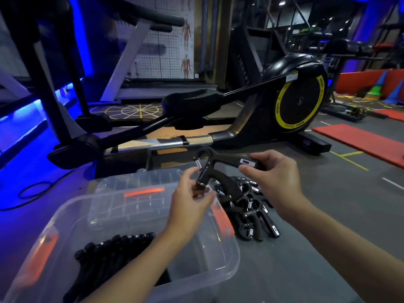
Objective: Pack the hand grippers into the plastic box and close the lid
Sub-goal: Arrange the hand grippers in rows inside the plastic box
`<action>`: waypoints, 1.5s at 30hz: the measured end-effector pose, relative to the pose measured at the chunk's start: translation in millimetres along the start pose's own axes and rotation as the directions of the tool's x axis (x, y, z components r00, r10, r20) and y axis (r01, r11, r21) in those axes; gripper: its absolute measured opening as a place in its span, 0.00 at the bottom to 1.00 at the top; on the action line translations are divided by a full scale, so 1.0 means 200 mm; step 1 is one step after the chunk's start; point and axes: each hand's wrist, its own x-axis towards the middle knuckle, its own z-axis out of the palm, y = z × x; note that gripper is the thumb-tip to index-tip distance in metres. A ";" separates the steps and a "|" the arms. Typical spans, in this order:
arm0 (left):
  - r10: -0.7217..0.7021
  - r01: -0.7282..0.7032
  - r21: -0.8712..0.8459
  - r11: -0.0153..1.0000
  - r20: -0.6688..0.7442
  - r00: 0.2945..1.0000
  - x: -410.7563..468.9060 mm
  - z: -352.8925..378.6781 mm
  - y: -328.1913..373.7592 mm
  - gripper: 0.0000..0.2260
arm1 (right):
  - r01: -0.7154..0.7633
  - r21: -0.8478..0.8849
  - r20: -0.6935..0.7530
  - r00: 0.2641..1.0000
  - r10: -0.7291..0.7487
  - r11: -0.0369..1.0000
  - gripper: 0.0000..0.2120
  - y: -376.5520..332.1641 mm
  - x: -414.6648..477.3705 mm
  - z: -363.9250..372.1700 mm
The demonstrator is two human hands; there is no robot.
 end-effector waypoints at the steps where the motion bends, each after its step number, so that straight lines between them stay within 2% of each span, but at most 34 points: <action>1: 0.018 -0.020 -0.021 1.000 -0.065 0.998 0.00 -0.02 0.01 0.23 | -0.031 0.049 0.003 1.000 0.031 0.998 0.12 0.01 -0.02 0.03; 5: 0.091 -0.095 0.001 0.996 -0.285 0.954 0.01 -0.14 0.02 0.14 | -0.164 0.174 0.059 0.986 0.156 0.971 0.10 0.03 -0.10 0.17; 10: 0.194 -0.194 0.034 0.980 -0.333 0.923 0.04 -0.29 0.03 0.11 | -0.191 0.106 0.133 0.975 0.176 0.976 0.11 0.07 -0.17 0.31; 13: 0.200 -0.178 0.101 0.979 -0.290 0.936 0.07 -0.37 0.00 0.10 | -0.170 -0.005 0.241 0.956 0.166 0.985 0.11 0.14 -0.17 0.35; 15: 0.174 -0.151 0.109 0.982 -0.240 0.955 0.09 -0.42 -0.03 0.11 | -0.083 -0.196 0.319 0.937 0.143 0.977 0.13 0.21 -0.18 0.37; 17: 0.142 -0.115 0.174 0.978 -0.153 0.978 0.09 -0.47 -0.09 0.12 | 0.043 -0.423 0.375 0.918 0.132 0.905 0.15 0.27 -0.19 0.37; 19: 0.078 -0.055 0.222 0.973 -0.096 0.992 0.08 -0.51 -0.17 0.12 | 0.144 -0.515 0.444 0.888 0.119 0.845 0.17 0.33 -0.21 0.38; 24: -0.071 0.074 0.346 0.935 -0.021 0.997 0.04 -0.59 -0.39 0.11 | 0.375 -0.570 0.582 0.812 0.037 0.732 0.29 0.42 -0.24 0.41; 27: -0.139 0.115 0.465 0.878 0.018 0.990 0.02 -0.62 -0.47 0.10 | 0.451 -0.588 0.610 0.793 0.002 0.672 0.28 0.41 -0.25 0.42; 30: -0.184 0.136 0.534 0.834 0.038 0.982 0.01 -0.63 -0.54 0.10 | 0.464 -0.586 0.618 0.786 -0.004 0.664 0.31 0.41 -0.25 0.42; 32: -0.184 0.093 0.604 0.792 0.090 0.979 0.02 -0.64 -0.58 0.08 | 0.462 -0.580 0.622 0.783 -0.002 0.671 0.34 0.42 -0.25 0.42; 35: -0.213 0.015 0.736 0.677 0.176 0.961 0.04 -0.66 -0.62 0.07 | 0.460 -0.582 0.621 0.784 0.001 0.670 0.34 0.41 -0.24 0.42; 40: -0.235 -0.057 0.821 0.568 0.228 0.945 0.05 -0.63 -0.67 0.09 | 0.451 -0.577 0.622 0.783 0.008 0.681 0.34 0.42 -0.24 0.42; 43: -0.246 -0.140 0.878 0.458 0.277 0.929 0.06 -0.61 -0.69 0.11 | 0.445 -0.571 0.622 0.783 0.011 0.690 0.30 0.42 -0.24 0.42; 45: -0.265 -0.151 0.893 0.424 0.282 0.922 0.07 -0.61 -0.71 0.11 | 0.441 -0.568 0.622 0.783 0.012 0.695 0.25 0.41 -0.24 0.42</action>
